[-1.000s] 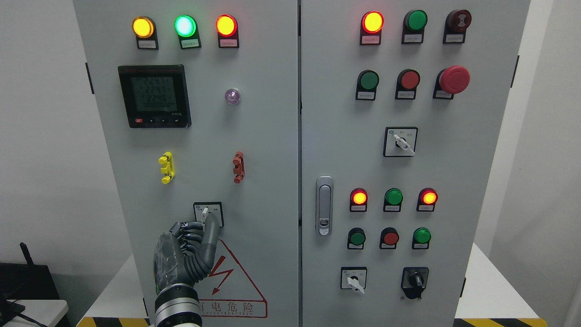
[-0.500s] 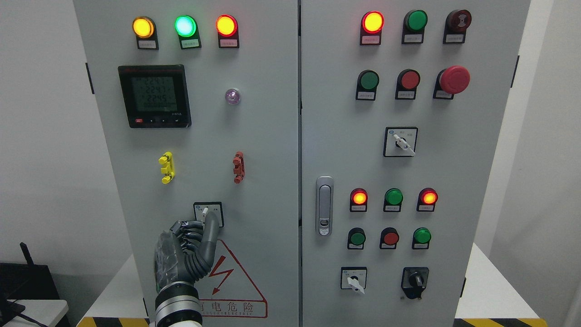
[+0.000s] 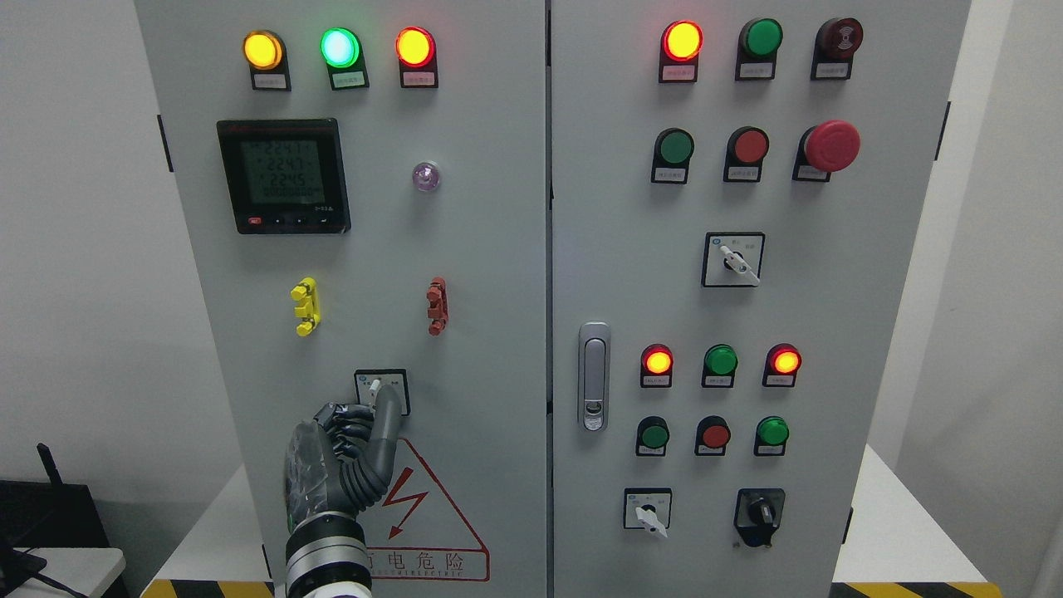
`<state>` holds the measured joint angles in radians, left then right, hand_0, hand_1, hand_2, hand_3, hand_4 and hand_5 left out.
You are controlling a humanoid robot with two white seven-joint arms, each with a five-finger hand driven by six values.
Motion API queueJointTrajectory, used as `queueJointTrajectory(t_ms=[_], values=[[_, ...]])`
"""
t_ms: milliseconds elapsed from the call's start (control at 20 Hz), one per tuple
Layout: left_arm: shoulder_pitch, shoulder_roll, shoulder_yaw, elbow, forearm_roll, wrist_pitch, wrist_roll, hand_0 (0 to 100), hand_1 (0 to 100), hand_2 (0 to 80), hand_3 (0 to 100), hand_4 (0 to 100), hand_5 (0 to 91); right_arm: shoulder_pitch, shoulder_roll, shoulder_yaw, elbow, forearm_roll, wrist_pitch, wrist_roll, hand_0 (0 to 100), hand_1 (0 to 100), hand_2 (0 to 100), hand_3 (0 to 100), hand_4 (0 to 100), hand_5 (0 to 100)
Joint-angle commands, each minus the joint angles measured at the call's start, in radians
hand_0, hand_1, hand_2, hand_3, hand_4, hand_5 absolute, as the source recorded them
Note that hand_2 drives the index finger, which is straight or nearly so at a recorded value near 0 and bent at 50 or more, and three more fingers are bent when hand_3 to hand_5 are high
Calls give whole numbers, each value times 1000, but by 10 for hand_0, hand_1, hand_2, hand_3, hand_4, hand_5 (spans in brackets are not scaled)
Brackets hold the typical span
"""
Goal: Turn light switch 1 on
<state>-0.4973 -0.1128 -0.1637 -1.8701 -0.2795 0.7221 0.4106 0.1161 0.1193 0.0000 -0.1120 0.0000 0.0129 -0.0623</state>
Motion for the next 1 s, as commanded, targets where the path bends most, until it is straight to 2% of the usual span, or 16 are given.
queueJointTrajectory(t_ms=[0, 950], values=[[-9, 1, -7, 11, -1, 0, -1, 294, 335, 492, 769, 876, 891, -1, 0, 17, 0, -25, -1, -1, 120, 389, 0, 0, 0, 0], [-15, 1, -10, 23, -3, 0, -1, 301, 334, 488, 765, 876, 891, -1, -1, 17, 0, -25, -1, -1, 120, 389, 0, 0, 0, 0]])
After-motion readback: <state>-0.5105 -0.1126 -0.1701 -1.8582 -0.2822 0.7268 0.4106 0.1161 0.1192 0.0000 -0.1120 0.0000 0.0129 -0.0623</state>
